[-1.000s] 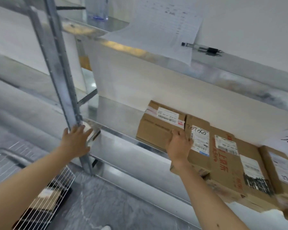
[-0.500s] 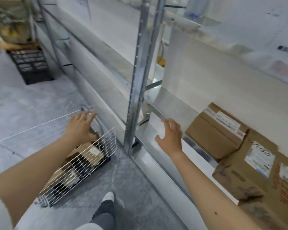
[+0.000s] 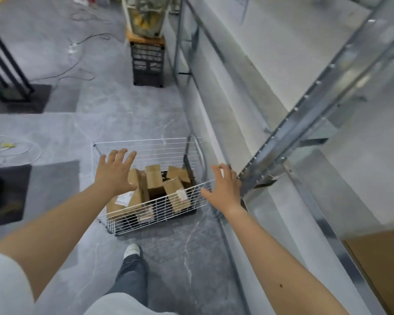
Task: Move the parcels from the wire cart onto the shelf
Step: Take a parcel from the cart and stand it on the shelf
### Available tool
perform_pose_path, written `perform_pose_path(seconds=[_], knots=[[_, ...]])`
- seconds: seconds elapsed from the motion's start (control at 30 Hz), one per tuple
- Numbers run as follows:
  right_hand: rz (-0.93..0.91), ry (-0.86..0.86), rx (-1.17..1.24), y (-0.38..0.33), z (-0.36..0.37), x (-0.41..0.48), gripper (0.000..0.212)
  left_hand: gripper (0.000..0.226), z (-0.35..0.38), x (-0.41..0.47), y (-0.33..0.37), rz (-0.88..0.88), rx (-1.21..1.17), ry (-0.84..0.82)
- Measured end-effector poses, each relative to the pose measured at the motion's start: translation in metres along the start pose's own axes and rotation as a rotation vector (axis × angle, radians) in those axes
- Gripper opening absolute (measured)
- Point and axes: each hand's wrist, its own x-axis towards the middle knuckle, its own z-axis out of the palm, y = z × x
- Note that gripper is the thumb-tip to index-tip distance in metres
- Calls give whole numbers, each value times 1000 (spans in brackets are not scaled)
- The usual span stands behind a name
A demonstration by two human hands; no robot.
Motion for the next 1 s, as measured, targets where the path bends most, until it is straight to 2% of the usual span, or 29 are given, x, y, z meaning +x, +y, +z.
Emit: perform_pose_path(seconds=[0.23, 0.43, 0.67, 0.9, 1.0], knots=[[10, -177, -8, -63, 48, 70, 70, 102, 41, 32, -89, -111, -19, -132], [110, -373, 34, -94, 95, 119, 67, 101, 80, 65, -131, -105, -9, -274], [164, -557, 42, -100, 153, 158, 60, 91, 123, 90, -150, -23, -100, -411], [241, -731, 141, -103, 220, 202, 68, 88, 167, 97, -152, -184, -276, -478], [253, -781, 193, -107, 249, 218, 69, 80, 179, 105, -139, -203, -312, -432]])
